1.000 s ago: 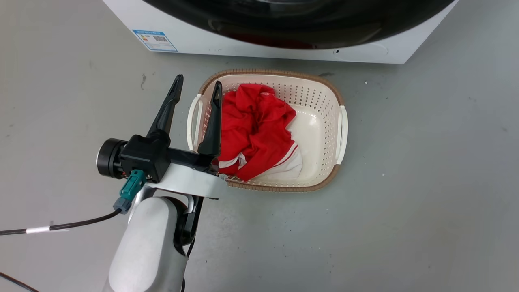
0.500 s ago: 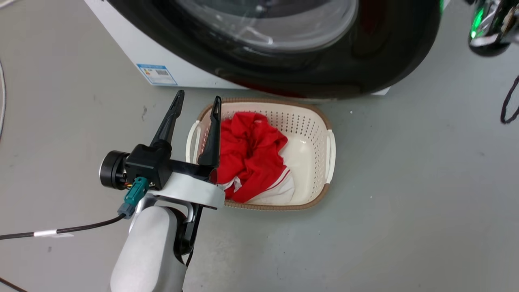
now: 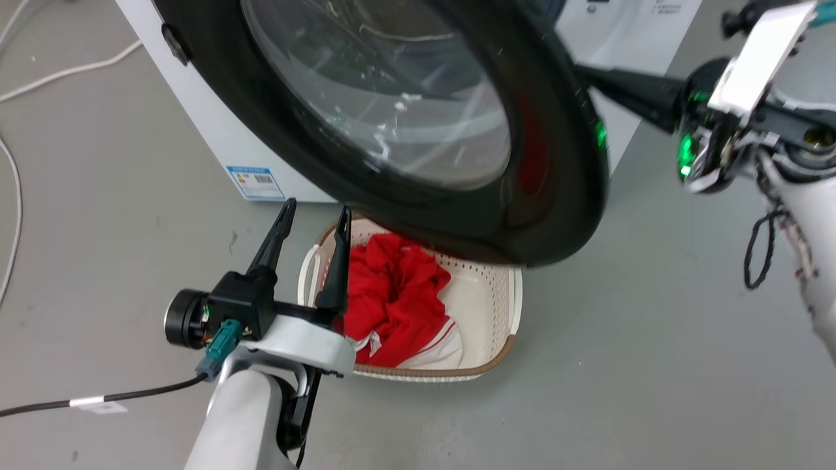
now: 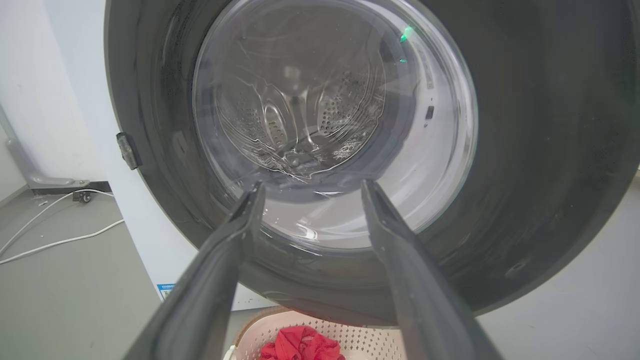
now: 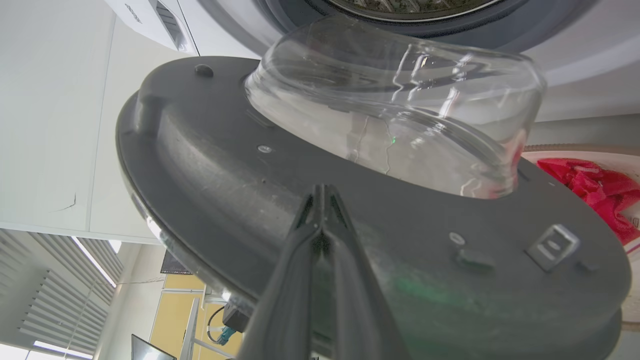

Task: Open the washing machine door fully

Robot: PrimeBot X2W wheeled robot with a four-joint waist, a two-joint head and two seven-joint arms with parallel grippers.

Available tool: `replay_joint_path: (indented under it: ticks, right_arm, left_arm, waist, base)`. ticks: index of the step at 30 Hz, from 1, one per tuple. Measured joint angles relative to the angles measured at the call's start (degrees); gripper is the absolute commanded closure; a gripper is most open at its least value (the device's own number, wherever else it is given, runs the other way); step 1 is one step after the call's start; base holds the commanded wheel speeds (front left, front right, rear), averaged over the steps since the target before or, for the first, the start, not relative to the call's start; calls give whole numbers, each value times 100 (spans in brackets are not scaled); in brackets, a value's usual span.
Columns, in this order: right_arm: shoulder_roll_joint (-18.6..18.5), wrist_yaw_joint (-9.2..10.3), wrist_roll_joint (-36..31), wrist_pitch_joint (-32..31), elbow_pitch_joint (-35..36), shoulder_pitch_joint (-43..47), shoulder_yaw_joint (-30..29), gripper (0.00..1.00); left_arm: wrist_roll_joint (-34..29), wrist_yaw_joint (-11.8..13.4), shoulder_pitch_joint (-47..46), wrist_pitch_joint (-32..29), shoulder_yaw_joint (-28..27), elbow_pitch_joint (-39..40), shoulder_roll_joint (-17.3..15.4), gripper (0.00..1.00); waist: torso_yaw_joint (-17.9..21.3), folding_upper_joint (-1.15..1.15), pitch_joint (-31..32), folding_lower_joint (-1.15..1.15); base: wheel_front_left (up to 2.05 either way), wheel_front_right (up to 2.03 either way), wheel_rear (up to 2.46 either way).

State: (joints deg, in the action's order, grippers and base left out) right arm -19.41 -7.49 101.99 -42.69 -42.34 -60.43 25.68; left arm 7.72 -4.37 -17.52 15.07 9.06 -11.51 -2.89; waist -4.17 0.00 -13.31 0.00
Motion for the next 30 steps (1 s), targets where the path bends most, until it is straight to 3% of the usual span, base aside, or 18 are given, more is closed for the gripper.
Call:
replay_joint_path:
  ticks: [11, 30]
  right_arm:
    - [111, 0, 254, -79, 795, 1011, 315, 100]
    - [225, -2, 628, 353, 1946, 1831, 1007, 100]
  left_arm:
    - [1, -1, 439, 0, -52, -81, -1, 0]
    - [9, -16, 577, 1, -5, -108, -1, 0]
  waist:
    - [106, 0, 613, -1]
    - [172, 0, 837, -1]
  base:
    - [0, 0, 0]
    - [0, 0, 0]
